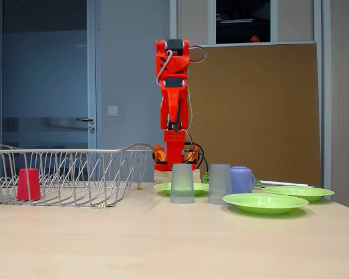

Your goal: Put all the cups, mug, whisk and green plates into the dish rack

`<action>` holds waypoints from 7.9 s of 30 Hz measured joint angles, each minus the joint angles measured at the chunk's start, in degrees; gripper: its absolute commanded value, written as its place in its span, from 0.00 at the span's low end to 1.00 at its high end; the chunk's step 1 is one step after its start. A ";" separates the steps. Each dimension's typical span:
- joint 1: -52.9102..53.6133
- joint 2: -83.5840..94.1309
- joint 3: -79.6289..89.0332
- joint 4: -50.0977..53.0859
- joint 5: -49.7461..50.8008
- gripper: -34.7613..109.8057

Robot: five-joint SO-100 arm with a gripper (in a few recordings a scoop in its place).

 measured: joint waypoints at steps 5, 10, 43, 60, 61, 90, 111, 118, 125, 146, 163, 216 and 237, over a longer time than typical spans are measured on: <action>-2.99 0.79 5.71 -4.04 5.54 0.53; -4.66 0.79 10.90 -9.49 7.38 0.52; -0.62 -7.82 25.05 -30.59 6.33 0.40; -0.53 -11.07 13.27 -22.68 5.10 0.27; -0.53 -11.07 12.39 -21.62 5.01 0.27; -0.26 -16.17 9.23 -21.18 3.43 0.48; -2.37 -17.40 7.21 -19.51 7.47 0.45; -2.37 -18.63 6.50 -21.09 7.56 0.36; -2.37 -18.98 5.01 -21.09 5.54 0.30; 5.89 3.16 -2.81 -8.96 -8.17 0.29; 38.85 -14.59 -32.08 -2.55 -35.16 0.29; 49.13 -48.34 -55.11 2.29 -42.54 0.48; 18.02 -8.26 -13.97 2.11 -23.99 0.48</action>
